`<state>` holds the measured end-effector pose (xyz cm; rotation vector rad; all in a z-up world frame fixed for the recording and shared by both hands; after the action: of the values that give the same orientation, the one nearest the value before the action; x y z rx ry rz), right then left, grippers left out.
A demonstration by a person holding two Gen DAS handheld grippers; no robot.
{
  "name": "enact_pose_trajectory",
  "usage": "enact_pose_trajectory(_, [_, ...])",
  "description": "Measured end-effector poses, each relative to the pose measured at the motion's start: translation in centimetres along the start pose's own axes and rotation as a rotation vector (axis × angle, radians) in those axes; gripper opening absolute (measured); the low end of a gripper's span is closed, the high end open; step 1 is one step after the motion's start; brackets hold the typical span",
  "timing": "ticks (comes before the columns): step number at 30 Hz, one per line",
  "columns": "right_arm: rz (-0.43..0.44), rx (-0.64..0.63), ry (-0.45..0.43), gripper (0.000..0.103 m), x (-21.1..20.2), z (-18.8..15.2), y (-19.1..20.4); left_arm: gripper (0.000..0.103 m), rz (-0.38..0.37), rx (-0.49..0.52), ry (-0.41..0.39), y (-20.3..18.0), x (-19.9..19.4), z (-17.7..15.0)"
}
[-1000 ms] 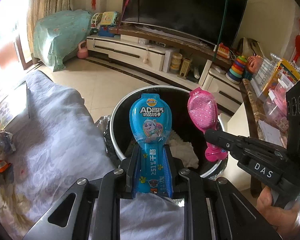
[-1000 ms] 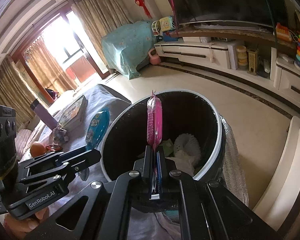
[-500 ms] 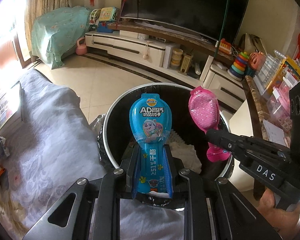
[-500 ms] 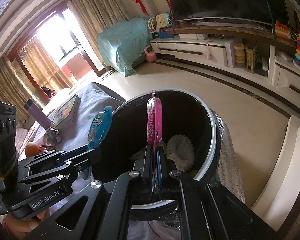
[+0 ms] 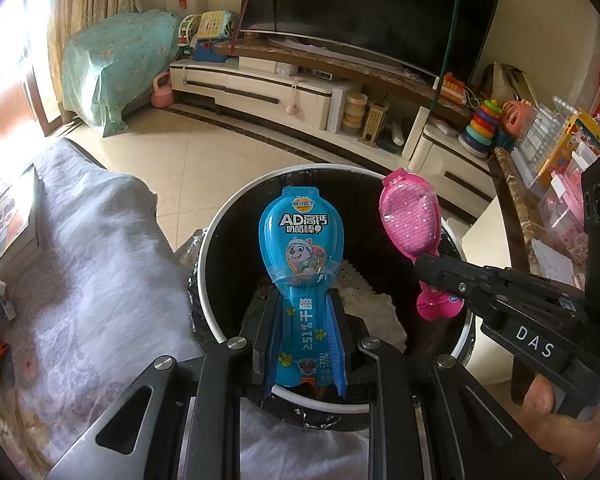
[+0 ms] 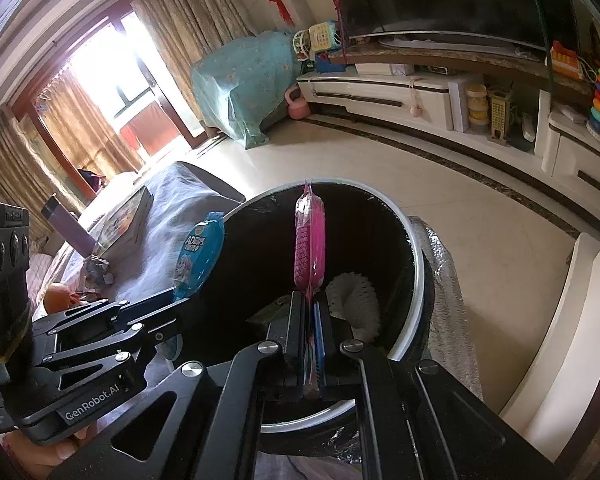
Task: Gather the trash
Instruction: 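Open both grippers to drop the blue and pink containers into the bin, then move both open grippers back over the table toward the snack wrappers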
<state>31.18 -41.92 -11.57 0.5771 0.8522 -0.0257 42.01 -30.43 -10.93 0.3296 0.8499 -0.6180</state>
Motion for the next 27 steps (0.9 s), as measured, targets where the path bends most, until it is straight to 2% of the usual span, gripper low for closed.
enact_pose_trajectory(4, [0.000,0.001,0.002,0.008,0.0,0.1,-0.1,0.023,-0.003,-0.006,0.008,-0.1,0.2,0.0])
enact_pose_trajectory(6, [0.008,0.000,0.001,0.010,0.0,0.2,-0.1,0.037,0.004,-0.010,0.006,0.0,0.1,0.1])
enact_pose_trajectory(7, [0.007,0.001,0.000,0.012,0.0,0.1,0.0,0.051,0.014,-0.016,0.000,0.2,-0.2,0.0])
enact_pose_trajectory(8, [0.010,0.003,-0.002,0.019,0.0,0.1,0.0,0.055,0.023,-0.024,-0.012,0.4,-0.6,0.0])
enact_pose_trajectory(9, [0.014,0.009,-0.006,0.031,-0.2,0.1,0.0,0.055,0.023,-0.028,-0.022,0.5,-0.8,-0.1])
enact_pose_trajectory(11, [0.031,0.019,-0.022,0.044,-0.7,0.1,0.0,0.055,0.022,-0.041,-0.029,0.7,-1.5,-0.8])
enact_pose_trajectory(14, [0.048,0.032,-0.045,0.052,-1.5,-0.1,0.2,0.055,0.027,-0.070,-0.041,1.3,-2.7,-2.4])
enact_pose_trajectory(16, [0.068,0.040,-0.054,0.066,-1.9,-0.3,0.5,0.057,0.030,-0.093,-0.047,1.8,-3.6,-3.8])
enact_pose_trajectory(18, [0.083,0.041,-0.065,0.088,-2.4,-0.7,1.1,0.058,0.043,-0.113,-0.053,2.4,-4.6,-5.1])
enact_pose_trajectory(20, [0.097,0.032,-0.073,0.092,-2.8,-1.2,1.9,0.058,0.051,-0.145,-0.059,3.2,-5.6,-6.7])
enact_pose_trajectory(27, [0.121,-0.032,-0.067,0.094,-3.3,-3.6,5.6,0.059,0.084,-0.250,-0.063,5.8,-9.3,-12.1])
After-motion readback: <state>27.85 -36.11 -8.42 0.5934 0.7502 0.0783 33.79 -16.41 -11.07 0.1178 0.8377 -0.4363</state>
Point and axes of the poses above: each gripper's, at about its wrist camera, not at the fingertips, and x roughly the way its jaws point, y to its left, z to its top, the point moved 8 cm from there along x, roughly the way its jaws point, and after that the axes turned 14 degrees about x, right-handed, at the moved point
